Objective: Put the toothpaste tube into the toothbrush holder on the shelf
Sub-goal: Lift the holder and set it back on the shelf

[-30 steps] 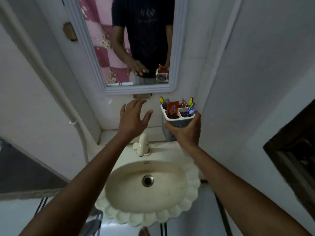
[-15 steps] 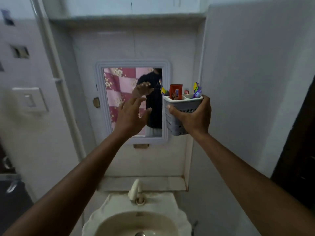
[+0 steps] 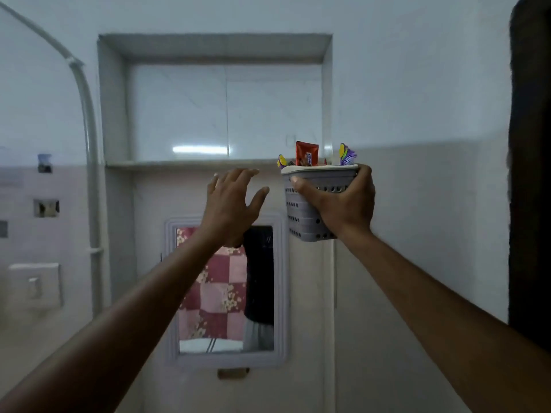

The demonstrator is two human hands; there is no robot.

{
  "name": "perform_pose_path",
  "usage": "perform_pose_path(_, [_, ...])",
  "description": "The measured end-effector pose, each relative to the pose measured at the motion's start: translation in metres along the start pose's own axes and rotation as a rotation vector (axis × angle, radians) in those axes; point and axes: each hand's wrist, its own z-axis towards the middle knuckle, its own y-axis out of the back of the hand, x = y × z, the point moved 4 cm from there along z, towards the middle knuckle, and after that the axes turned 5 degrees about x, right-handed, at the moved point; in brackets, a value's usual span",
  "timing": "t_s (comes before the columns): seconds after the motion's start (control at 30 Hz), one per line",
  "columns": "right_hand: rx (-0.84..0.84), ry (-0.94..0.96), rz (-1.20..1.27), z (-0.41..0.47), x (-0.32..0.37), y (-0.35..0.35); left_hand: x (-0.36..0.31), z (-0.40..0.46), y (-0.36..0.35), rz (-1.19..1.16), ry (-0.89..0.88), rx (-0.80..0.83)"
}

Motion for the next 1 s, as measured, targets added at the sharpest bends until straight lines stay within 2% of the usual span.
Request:
perform_pose_path(0.17, [-0.062,0.055,-0.006,0.05,0.03,-0.009,0.026,0.062,-0.002,0.017,-0.011,-0.075])
perform_pose_path(0.33, [-0.103,0.076,-0.021,0.094,0.044,-0.022,0.059,0.092,-0.036,0.018,0.005,-0.001])
perform_pose_path(0.4, [-0.107,0.087,-0.037,0.108,0.045,-0.03,0.072,0.094,-0.051,0.028,0.014,-0.006])
perform_pose_path(0.53, [-0.133,0.121,-0.061,0.132,0.05,-0.052,0.082,0.093,-0.066,0.071,-0.016,-0.162])
perform_pose_path(0.73, [-0.146,0.105,-0.126,0.163,0.054,-0.099,0.086,0.093,-0.072,0.071,-0.029,-0.258])
perform_pose_path(1.0, [-0.141,0.012,-0.187,0.18,0.029,-0.135,0.084,0.094,-0.074,0.078,-0.013,-0.281])
